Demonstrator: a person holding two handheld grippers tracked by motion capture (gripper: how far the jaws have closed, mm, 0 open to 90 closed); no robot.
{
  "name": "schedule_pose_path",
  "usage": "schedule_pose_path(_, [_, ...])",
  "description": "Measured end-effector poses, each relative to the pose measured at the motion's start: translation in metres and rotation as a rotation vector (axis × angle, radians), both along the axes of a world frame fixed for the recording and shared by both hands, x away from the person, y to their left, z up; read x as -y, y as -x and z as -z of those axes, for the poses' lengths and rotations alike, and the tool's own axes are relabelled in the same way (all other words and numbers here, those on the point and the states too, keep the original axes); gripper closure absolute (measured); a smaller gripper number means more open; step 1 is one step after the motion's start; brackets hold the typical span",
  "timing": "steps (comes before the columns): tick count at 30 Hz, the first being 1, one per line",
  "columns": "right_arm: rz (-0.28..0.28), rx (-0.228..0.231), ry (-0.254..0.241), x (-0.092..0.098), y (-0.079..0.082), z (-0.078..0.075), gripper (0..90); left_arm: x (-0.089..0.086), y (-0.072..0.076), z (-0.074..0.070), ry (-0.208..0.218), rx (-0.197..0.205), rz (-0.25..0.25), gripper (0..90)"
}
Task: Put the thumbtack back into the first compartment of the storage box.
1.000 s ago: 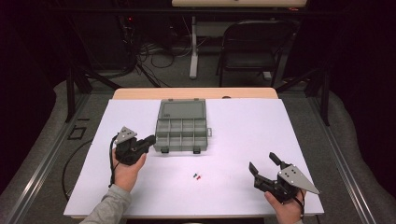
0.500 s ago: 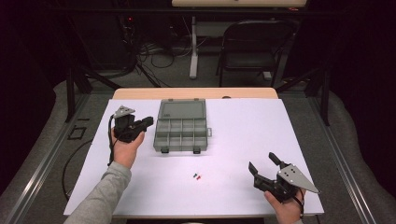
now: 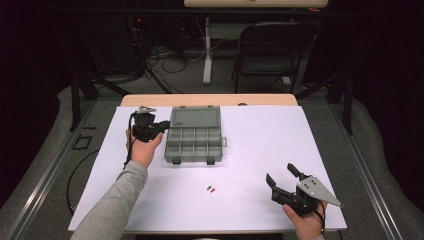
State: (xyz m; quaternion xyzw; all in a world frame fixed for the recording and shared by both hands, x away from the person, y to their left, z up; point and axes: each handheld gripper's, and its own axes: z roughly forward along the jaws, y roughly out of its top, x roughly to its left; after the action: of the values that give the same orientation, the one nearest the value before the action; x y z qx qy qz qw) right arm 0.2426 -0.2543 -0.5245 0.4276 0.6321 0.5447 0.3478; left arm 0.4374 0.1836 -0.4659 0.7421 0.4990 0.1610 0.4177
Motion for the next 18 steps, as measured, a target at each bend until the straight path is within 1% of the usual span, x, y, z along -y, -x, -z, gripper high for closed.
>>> schedule_pose_path(2, [0.000, -0.001, 0.000, 0.000, 0.000, 0.000, 19.3, 0.001, -0.002, 0.001, -0.004, -0.007, -0.003, 86.2])
schedule_pose_path(4, [0.000, -0.001, -0.001, 0.000, 0.000, 0.000, 19.3, 0.004, -0.008, 0.004, -0.002, -0.022, -0.009, 86.2])
schedule_pose_path(6, [-0.001, -0.003, -0.001, 0.001, 0.000, 0.000, 19.3, 0.009, -0.014, 0.007, -0.018, -0.038, -0.008, 86.3])
schedule_pose_path(7, [-0.001, -0.003, -0.001, 0.001, 0.000, 0.000, 19.3, 0.009, -0.014, 0.007, -0.018, -0.038, -0.008, 86.2])
schedule_pose_path(9, [-0.002, -0.004, -0.003, 0.001, 0.000, 0.000, 19.3, 0.012, -0.018, 0.012, -0.033, -0.053, -0.007, 86.2])
schedule_pose_path(12, [-0.003, -0.002, -0.002, 0.001, -0.001, 0.000, 19.3, 0.013, -0.021, 0.016, -0.037, -0.064, -0.008, 86.2])
schedule_pose_path(13, [-0.003, -0.003, -0.003, 0.001, -0.001, 0.000, 19.3, 0.014, -0.022, 0.019, -0.043, -0.076, -0.011, 86.2])
schedule_pose_path(14, [-0.003, -0.004, -0.004, 0.001, -0.001, 0.000, 19.3, 0.014, -0.022, 0.019, -0.043, -0.076, -0.011, 86.2])
schedule_pose_path(15, [-0.004, -0.002, -0.002, 0.001, -0.001, 0.000, 19.3, 0.015, -0.023, 0.022, -0.046, -0.086, -0.006, 86.2])
schedule_pose_path(17, [-0.005, -0.004, -0.003, 0.000, -0.001, 0.000, 19.4, 0.017, -0.024, 0.024, -0.052, -0.089, -0.005, 86.2])
schedule_pose_path(18, [-0.005, -0.005, -0.003, 0.000, -0.001, 0.001, 19.4, 0.018, -0.025, 0.025, -0.062, -0.089, -0.001, 86.2])
